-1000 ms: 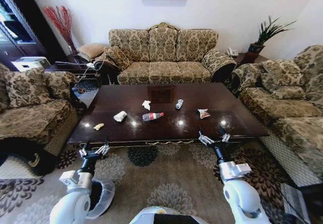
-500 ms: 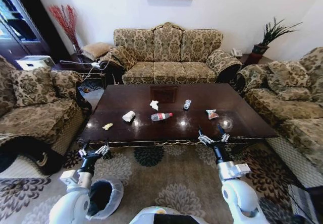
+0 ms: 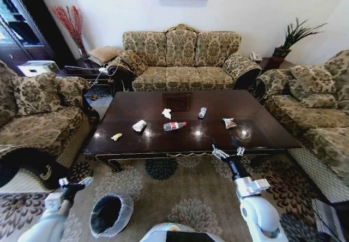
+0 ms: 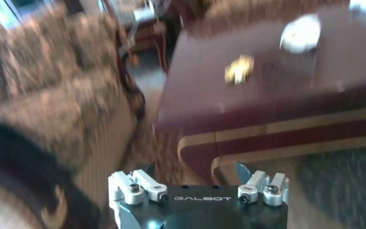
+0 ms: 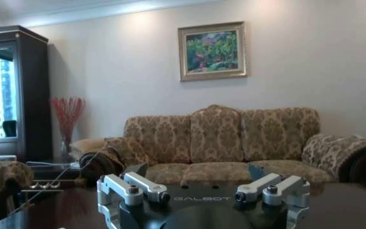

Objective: Move to the front of the table and place the trash on the table into the trash bin.

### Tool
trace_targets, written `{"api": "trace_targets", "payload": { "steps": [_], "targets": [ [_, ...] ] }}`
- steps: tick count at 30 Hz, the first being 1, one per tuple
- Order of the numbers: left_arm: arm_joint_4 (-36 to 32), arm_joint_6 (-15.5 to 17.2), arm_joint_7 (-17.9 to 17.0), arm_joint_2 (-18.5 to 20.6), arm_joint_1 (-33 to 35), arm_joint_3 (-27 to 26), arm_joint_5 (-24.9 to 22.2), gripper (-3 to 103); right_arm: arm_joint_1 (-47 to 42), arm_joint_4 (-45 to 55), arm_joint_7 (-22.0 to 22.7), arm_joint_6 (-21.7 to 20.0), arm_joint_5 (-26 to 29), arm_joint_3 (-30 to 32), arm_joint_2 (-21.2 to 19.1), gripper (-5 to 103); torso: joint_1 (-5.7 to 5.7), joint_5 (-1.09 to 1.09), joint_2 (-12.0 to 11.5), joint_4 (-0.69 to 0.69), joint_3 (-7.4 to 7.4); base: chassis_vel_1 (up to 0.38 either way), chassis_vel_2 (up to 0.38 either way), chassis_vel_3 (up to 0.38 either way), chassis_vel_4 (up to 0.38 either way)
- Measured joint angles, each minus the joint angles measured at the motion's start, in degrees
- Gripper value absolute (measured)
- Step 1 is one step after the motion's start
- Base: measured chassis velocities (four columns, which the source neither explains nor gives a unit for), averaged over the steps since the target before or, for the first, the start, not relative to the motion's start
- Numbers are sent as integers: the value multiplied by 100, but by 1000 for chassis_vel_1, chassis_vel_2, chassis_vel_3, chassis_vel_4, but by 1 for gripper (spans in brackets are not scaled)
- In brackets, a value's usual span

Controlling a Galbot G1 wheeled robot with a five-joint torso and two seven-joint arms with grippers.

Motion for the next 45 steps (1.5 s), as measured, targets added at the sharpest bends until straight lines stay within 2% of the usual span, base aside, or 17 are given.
{"api": "trace_targets", "payload": {
  "steps": [1, 2, 4, 5, 6, 10, 11, 14, 15, 17, 21, 23, 31, 35, 38, 45],
  "targets": [
    [521, -6, -12, 218, -96, 183, -189, 86, 51, -87, -75, 5, 53, -39, -61, 100, 0, -2, 0, -1, 0, 0, 0, 0, 0],
    [521, -6, -12, 218, -96, 183, -189, 86, 51, -87, -75, 5, 53, -39, -61, 100, 0, -2, 0, -1, 0, 0, 0, 0, 0],
    [1020, 38, 13, 400, -217, 393, -274, 89, 105, -205, -129, 18, 77, -82, -88, 100, 1, -2, 0, -1, 0, 0, 0, 0, 0],
    [1451, 41, 93, 524, -315, 582, -285, 90, 166, -334, -147, 29, 77, -153, -99, 100, 2, 0, -1, -1, 1, 0, 0, 0, 0],
    [1451, 41, 93, 524, -315, 582, -285, 90, 166, -334, -147, 29, 77, -153, -99, 100, 2, 0, -1, -1, 1, 0, 0, 0, 0],
    [2547, -81, 390, 735, -619, 1042, -114, 93, 226, -481, -147, 29, 15, -367, -137, 100, 1, 1, -1, 1, 0, 0, 0, 0, 0],
    [2547, -81, 390, 735, -619, 1042, -114, 93, 226, -481, -147, 29, 15, -367, -137, 100, 1, 1, -1, 1, 0, 0, 0, 0, 0],
    [3408, -311, 595, 757, -1081, 1406, 138, 93, 206, -571, -145, 17, -11, -441, -170, 100, 0, 1, 0, -1, 0, 0, 0, 0, 0],
    [3408, -311, 595, 757, -1081, 1406, 138, 93, 206, -571, -145, 17, -11, -441, -170, 100, 0, 1, 0, -1, 0, 0, 0, 0, 0],
    [3885, -443, 674, 676, -1423, 1636, 349, 93, 209, -706, -148, 45, -43, -449, -168, 100, 1, 1, -1, 0, 1, 0, 0, 0, 0],
    [4185, -511, 675, 586, -1705, 1803, 525, 96, 229, -840, -151, 104, -59, -449, -148, 100, 1, 1, -1, -1, 1, 0, 0, 0, 0],
    [4720, -833, 625, 512, -2071, 1935, 874, 93, 230, -933, -159, 190, -84, -444, -152, 100, 1, 3, -1, -1, 1, 0, 0, 0, 0],
    [5637, -1094, 772, 422, -2706, 2034, 1239, 93, 110, -910, -179, 243, -75, -379, -221, 100, 1, 2, -1, -1, 1, 0, 0, 0, 0],
    [6518, -1464, 875, 415, -3206, 2015, 1583, 93, 52, -877, -204, 367, -73, -350, -227, 100, 1, 2, -1, 0, 1, 0, 0, 0, 0],
    [6914, -1557, 942, 416, -3435, 1984, 1702, 93, 7, -831, -207, 370, -73, -349, -231, 100, 1, 1, -1, -1, 1, 0, 0, 0, 0],
    [7369, -1640, 1134, 411, -3732, 1865, 1737, 92, 21, -809, -208, 354, -90, -393, -261, 100, 1, 2, -1, 1, 1, 0, 0, 0, 0]
  ]
}}
